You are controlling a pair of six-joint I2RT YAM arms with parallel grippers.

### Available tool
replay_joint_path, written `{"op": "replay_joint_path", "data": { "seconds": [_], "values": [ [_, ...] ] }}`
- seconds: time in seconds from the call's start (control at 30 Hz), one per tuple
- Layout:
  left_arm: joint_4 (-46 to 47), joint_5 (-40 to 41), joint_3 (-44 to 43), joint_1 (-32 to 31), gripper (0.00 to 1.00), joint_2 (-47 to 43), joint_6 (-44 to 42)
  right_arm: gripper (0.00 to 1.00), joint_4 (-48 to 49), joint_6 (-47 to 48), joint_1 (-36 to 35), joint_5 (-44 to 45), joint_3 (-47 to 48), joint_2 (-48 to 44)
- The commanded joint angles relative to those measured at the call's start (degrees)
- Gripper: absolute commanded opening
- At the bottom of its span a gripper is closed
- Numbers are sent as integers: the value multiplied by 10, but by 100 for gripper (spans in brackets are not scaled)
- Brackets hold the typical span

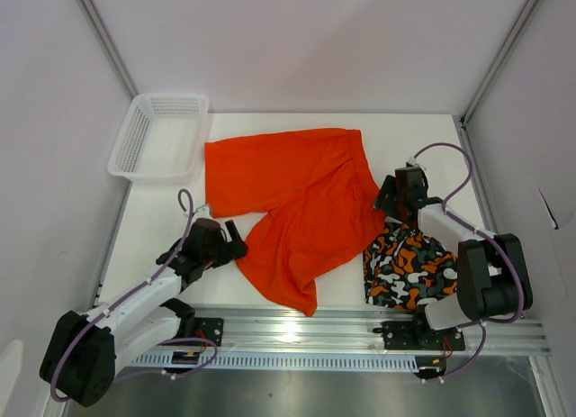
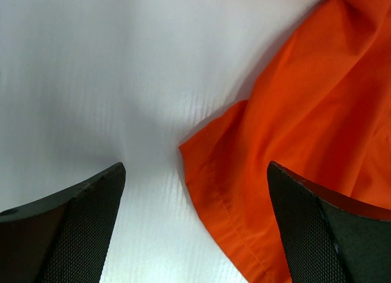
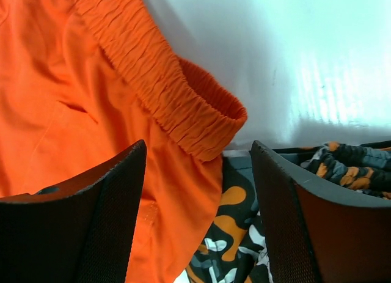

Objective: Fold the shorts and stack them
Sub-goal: Flatten the shorts out

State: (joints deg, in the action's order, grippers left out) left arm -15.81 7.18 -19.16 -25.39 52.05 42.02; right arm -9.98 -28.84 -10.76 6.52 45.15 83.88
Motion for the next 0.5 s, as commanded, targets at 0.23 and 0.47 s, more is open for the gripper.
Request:
{"op": "replay_joint_path", "data": {
  "seconds": [0.23, 0.47],
  "values": [
    [130, -18, 52, 18, 89, -3, 39, 59, 61, -25, 26, -12, 2, 45],
    [189, -51, 66, 24, 68, 30, 57, 34, 94, -39, 40, -33, -24, 35]
  ]
}}
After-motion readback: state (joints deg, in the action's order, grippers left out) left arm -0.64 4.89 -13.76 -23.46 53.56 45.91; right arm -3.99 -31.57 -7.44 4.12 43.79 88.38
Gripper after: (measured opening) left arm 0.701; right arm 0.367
